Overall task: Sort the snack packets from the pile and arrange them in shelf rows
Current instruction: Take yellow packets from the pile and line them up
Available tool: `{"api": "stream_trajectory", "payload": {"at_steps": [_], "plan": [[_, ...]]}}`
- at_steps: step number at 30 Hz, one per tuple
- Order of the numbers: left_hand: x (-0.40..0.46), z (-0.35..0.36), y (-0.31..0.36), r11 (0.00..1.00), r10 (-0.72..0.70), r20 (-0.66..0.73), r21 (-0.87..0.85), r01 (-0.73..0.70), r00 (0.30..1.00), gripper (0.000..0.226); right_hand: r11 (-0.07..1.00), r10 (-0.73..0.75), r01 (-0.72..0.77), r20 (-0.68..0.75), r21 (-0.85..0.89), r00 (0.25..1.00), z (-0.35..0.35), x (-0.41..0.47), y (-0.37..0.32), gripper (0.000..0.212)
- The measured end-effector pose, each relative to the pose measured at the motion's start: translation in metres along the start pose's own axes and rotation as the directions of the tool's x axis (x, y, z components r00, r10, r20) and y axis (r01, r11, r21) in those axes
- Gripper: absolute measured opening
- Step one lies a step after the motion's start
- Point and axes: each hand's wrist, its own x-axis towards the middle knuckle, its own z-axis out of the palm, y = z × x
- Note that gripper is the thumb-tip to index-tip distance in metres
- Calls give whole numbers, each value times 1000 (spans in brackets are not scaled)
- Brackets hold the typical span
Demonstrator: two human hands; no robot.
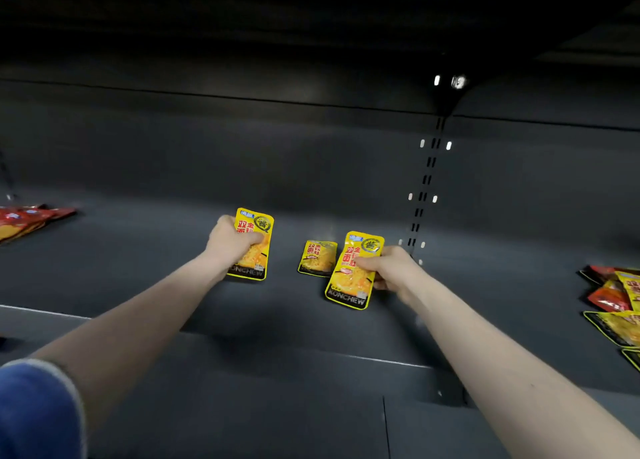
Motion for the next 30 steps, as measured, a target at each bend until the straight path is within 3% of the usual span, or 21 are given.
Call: {"api": "stream_trajectory", "payload": {"at_steps": [11, 20, 30], "plan": [[19, 0, -18, 997, -54, 26, -55, 55, 998, 39, 996, 13, -15, -30, -87, 999, 53, 31, -8, 16], [26, 6, -20, 993, -85, 97, -73, 92, 992, 35, 874, -6, -62, -138, -481, 990, 58, 47, 0, 38], [13, 21, 0, 972, -137, 251, -151, 179, 958, 27, 788, -68, -46, -162, -614, 984, 55, 43, 0, 47]]}}
